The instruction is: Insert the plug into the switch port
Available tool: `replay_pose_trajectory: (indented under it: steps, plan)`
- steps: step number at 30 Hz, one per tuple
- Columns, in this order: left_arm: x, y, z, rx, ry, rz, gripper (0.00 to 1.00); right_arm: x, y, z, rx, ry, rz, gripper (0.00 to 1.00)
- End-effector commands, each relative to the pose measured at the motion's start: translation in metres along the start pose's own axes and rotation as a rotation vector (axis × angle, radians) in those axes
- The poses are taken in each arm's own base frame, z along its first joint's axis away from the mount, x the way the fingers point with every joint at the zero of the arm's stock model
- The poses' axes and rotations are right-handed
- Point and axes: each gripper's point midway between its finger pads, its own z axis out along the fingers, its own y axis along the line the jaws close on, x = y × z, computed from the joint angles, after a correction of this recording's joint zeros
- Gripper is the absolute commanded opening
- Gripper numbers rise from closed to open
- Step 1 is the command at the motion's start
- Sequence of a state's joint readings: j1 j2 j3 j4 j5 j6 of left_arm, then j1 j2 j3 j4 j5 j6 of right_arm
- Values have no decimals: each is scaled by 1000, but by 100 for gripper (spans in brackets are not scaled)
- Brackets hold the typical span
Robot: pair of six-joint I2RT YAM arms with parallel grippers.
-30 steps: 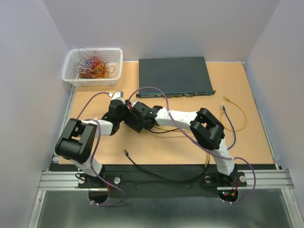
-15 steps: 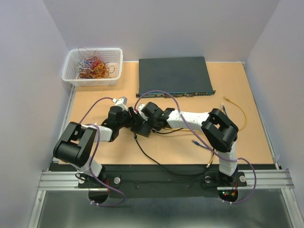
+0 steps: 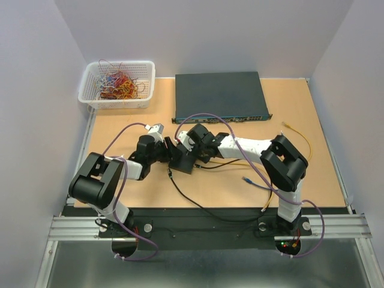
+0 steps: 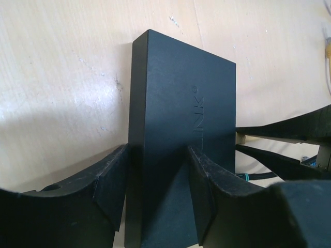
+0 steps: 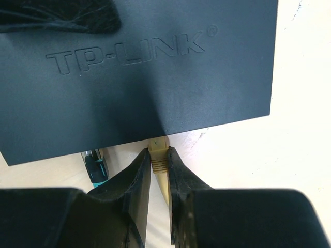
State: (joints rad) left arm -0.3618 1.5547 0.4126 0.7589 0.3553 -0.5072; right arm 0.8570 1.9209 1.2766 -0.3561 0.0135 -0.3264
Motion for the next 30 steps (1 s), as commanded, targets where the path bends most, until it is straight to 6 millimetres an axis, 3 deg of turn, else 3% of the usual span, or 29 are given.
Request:
replay_pose_trajectory:
  steps: [1, 5, 10, 17, 23, 30]
  plan:
    - [29, -45, 0, 193, 143, 4, 56, -108, 5, -32, -47, -400, -72, 0]
    - [26, -51, 6, 191, 137, 32, 56, -114, 3, -40, -37, -420, -79, 0]
    - [40, -51, 10, 149, 165, 68, 55, -131, -3, -52, -18, -462, -63, 0]
    - [55, -49, 11, 75, 184, 116, 53, -138, -5, -42, -18, -458, -50, 0]
    - [72, -63, 13, 74, 225, 191, 53, -142, 0, -32, -54, -460, -65, 0]
    - [100, -72, 18, 39, 295, 262, 52, -168, 1, -48, -67, -562, -69, 0]
